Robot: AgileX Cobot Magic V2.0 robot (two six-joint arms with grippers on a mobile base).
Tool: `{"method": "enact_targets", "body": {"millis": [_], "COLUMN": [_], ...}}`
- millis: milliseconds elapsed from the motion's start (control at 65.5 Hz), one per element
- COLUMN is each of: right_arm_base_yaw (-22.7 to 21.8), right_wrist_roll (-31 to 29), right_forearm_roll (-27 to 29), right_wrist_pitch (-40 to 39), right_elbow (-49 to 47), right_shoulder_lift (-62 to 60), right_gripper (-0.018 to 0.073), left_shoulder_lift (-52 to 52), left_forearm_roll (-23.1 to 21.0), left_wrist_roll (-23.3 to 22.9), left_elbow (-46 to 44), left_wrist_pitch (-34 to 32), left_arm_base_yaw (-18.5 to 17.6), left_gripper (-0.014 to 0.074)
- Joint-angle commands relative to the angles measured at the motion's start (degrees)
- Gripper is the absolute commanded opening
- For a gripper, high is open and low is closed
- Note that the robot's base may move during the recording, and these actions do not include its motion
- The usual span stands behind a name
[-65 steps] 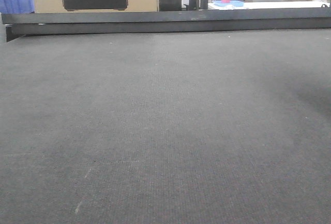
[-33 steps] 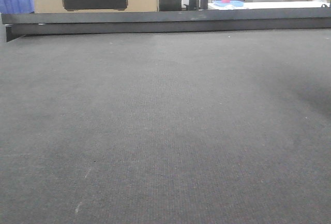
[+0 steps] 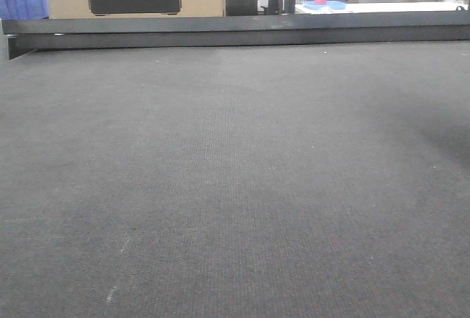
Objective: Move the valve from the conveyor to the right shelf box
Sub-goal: 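Lift both held valves up off the conveyor belt, then drive the base to the shelf of blue bins, holding both valves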
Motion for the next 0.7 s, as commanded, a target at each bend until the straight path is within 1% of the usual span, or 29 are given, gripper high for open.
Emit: {"method": "enact_targets", "body": {"millis": [0,687], "right_arm_base_yaw": [-0.05,-0.05], "right_wrist_roll": [-0.20,-0.20], "right_forearm_roll": [-0.06,-0.06], "right_wrist_pitch": [-3.89,-3.89], "right_elbow": [-1.03,-1.03], "right_shoulder_lift": [-0.84,-0.84], "right_gripper": [-0.0153,-0.0153], "left_shoulder_lift": [-0.49,-0.49], "left_forearm_roll": [-0.52,-0.52], "left_wrist_roll": [-0.44,-0.44], "left_elbow": [-0.58,-0.58], "left_wrist_pitch": [-2.90,-2.90], "left_arm_base_yaw": [-0.32,-0.32], "left_gripper": [-0.0111,-0.0111]}}
